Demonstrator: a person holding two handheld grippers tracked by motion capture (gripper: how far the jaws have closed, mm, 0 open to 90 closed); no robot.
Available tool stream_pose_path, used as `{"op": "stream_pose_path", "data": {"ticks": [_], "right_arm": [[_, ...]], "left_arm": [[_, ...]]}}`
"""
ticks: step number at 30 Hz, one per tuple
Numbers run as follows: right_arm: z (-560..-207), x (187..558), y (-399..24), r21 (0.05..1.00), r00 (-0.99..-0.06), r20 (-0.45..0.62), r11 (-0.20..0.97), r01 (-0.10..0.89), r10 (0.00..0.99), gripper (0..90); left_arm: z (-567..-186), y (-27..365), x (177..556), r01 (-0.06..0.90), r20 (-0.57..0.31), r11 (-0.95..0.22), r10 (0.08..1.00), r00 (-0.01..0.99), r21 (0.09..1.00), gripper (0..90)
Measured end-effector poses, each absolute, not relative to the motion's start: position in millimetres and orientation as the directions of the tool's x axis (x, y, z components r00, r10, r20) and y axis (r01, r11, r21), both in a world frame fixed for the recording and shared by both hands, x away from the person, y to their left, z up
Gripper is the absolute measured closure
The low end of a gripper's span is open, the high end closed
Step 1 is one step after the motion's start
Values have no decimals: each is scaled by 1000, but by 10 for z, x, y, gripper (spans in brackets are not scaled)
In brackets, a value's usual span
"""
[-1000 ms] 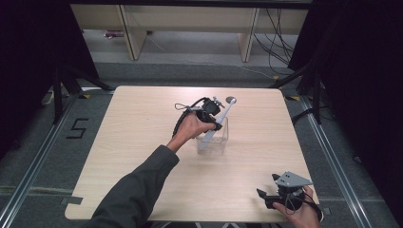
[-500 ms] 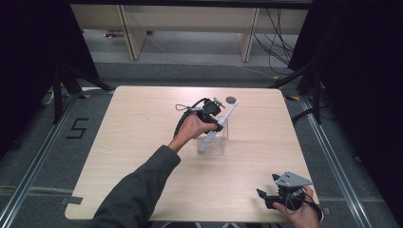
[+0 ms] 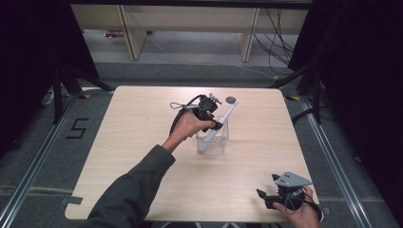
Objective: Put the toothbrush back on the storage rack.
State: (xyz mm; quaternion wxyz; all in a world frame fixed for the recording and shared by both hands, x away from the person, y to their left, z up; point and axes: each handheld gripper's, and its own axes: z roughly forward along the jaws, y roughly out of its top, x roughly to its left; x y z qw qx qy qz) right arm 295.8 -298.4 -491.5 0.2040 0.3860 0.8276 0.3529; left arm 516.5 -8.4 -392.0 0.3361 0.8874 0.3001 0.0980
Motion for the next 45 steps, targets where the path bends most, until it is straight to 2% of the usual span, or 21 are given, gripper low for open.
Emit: {"op": "stream_pose_path", "data": {"ticks": [12,26,33,45], "right_arm": [[-4915,2957,-2986,741,-615,-64,450,498,786,208],[-4910,2955,-2980,740,-617,-67,454,497,784,207],[-4914,2956,-2970,738,-616,-65,454,500,785,206],[-4922,2960,-2970,742,-618,-78,460,488,782,206]], "left_arm": [[-3723,114,5043,457,-47,-569,591,805,684,370],[-3674,353,4714,434,-67,-527,578,814,731,323],[-3671,484,4578,377,-23,-538,553,833,754,296],[-3737,631,4462,440,-77,-495,595,800,749,258]]}}
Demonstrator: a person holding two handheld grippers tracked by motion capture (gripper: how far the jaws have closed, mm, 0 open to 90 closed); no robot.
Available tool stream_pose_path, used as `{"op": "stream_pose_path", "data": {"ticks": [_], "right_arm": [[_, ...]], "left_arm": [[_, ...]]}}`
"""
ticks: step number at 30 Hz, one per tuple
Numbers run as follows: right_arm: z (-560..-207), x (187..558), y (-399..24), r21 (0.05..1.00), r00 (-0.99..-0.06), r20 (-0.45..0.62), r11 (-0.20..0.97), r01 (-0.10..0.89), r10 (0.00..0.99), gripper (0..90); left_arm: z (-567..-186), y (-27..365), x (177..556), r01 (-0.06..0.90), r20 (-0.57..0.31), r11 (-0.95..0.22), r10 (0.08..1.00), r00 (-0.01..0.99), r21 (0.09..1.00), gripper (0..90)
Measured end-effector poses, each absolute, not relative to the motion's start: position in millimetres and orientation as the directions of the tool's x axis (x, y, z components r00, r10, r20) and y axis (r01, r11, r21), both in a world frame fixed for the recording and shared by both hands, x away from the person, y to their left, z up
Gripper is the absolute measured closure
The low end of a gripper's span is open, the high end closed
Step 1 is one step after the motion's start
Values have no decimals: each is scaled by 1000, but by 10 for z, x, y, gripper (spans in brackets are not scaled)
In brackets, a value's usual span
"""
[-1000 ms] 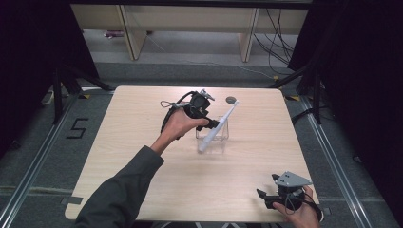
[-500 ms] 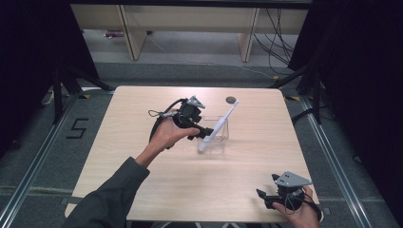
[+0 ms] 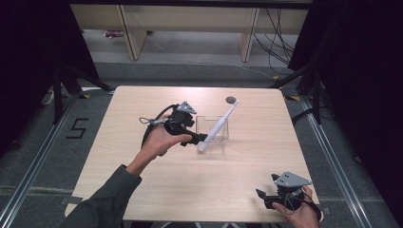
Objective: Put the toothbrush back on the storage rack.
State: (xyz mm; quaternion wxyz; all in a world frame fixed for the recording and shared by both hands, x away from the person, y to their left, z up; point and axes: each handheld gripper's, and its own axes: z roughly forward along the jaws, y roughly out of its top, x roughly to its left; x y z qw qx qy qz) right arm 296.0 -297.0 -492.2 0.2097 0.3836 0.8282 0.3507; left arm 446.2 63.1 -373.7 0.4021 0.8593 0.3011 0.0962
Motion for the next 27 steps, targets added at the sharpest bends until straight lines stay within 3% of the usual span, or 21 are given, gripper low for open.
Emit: {"op": "stream_pose_path", "data": {"ticks": [27], "right_arm": [[-4915,2966,-2971,738,-623,-73,462,492,779,207]], "left_arm": [[-3826,1030,4426,455,-58,-460,652,756,763,225]]}}
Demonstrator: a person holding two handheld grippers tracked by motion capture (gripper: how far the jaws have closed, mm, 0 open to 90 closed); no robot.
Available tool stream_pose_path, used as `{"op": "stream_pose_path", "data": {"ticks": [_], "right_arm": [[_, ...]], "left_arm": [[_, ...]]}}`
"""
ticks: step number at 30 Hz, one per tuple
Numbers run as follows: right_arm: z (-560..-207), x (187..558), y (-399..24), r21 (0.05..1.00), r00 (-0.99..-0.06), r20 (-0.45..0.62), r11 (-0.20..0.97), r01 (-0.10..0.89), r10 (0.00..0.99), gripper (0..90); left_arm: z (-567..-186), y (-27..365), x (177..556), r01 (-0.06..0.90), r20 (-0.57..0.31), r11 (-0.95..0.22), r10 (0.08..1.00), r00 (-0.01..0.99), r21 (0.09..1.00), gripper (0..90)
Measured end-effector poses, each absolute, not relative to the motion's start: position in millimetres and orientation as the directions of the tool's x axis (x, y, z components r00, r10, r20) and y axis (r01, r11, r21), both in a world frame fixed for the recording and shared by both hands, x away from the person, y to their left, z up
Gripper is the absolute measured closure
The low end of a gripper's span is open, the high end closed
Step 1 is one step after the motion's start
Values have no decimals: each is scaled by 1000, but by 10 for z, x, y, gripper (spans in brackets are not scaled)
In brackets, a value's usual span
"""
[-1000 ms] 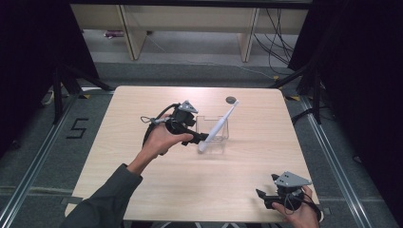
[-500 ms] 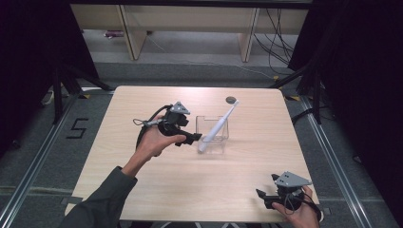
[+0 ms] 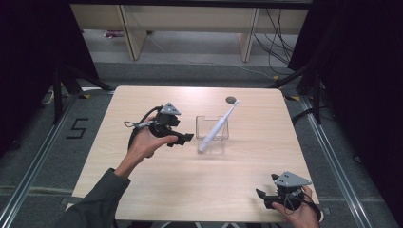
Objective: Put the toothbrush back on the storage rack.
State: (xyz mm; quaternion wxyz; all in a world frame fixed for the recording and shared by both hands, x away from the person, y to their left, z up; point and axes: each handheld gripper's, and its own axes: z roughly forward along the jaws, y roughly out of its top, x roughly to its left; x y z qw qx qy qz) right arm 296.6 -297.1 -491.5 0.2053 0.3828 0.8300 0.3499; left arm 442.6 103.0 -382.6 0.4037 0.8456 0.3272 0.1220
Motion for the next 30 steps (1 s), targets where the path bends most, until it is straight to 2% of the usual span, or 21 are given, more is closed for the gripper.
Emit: {"op": "stream_pose_path", "data": {"ticks": [15,16,30], "right_arm": [[-4907,2950,-2963,740,-607,-61,444,505,792,208],[-4905,2963,-2974,742,-618,-85,464,484,781,208],[-4909,2969,-2972,747,-619,-93,465,474,780,209]], "left_arm": [[-3919,1197,4319,455,-33,-474,664,747,754,220],[-3931,1223,4318,452,-21,-490,661,750,745,220],[-4184,1339,4239,479,-46,-475,673,738,738,221]]}}
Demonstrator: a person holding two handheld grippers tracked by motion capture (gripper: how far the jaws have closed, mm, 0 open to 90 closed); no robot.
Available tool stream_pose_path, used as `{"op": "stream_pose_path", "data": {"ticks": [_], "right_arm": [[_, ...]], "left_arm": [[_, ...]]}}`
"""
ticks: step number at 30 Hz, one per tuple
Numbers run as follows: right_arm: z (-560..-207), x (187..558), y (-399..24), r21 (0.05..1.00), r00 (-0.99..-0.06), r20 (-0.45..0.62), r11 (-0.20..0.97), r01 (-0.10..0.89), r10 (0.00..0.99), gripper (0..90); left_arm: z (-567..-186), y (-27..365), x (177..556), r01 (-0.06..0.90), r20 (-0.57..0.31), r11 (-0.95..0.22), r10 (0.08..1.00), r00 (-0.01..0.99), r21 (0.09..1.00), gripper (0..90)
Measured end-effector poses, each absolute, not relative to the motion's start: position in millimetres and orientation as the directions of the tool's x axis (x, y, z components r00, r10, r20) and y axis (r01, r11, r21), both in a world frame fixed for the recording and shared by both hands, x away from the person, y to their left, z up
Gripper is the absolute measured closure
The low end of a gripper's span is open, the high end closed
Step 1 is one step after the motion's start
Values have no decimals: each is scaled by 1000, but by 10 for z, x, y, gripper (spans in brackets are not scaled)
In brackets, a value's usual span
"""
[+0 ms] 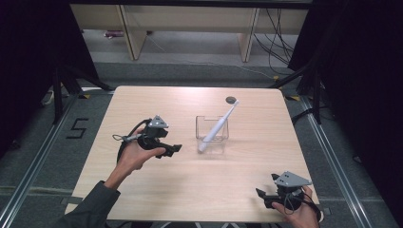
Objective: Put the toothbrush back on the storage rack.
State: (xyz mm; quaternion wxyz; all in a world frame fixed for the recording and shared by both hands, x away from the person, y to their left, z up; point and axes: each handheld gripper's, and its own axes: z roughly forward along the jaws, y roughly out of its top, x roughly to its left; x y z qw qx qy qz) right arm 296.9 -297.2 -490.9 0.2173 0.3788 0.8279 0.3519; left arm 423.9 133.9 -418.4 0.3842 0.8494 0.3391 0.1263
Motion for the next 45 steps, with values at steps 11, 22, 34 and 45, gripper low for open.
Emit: {"op": "stream_pose_path", "data": {"ticks": [11,22,34,45], "right_arm": [[-4911,2968,-2967,747,-620,-91,465,475,780,209],[-4908,2966,-2966,749,-619,-88,462,476,780,209],[-4910,2968,-2964,749,-617,-90,461,475,782,209],[-4911,2970,-2961,751,-616,-87,458,476,783,209]], "left_arm": [[-4341,1384,4180,488,-55,-465,679,732,739,220],[-4475,1439,4093,486,-57,-474,670,740,734,219],[-4554,1550,3946,486,-44,-478,678,734,732,217],[-4645,1648,3842,492,-52,-479,676,735,727,202]]}}
